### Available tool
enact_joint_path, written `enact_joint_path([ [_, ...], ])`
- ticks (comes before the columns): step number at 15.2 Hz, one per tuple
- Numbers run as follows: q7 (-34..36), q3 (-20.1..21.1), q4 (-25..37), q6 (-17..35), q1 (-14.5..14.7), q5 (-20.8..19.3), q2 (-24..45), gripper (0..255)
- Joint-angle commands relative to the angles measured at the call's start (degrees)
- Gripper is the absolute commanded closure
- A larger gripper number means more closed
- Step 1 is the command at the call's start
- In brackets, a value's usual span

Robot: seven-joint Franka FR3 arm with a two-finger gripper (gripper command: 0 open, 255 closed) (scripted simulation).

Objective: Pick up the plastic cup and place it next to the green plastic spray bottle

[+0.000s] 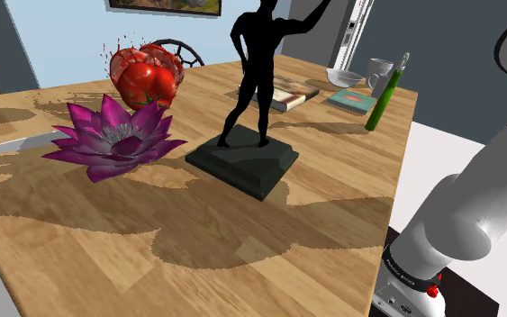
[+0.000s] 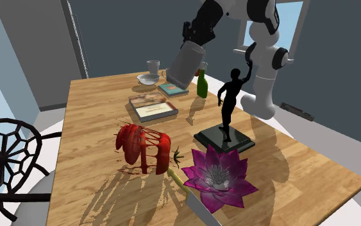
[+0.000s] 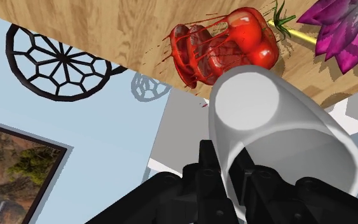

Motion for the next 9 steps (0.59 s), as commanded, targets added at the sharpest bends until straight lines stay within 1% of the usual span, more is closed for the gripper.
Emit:
enact_joint_path([
  [1,0.4,0.5,3.7,-2.2,0.2,-1.0,1.7,255],
  [2,0.5,0.7,5.3,-3.1,0.4,-1.4,2.4,255],
  [5,-3.0,-2.4,-3.5,-1.7,-1.2,3.9,-5.7,255],
  [9,-7.2,-6.8,-12.3,-1.6,-1.2,8.4,-14.6,255],
])
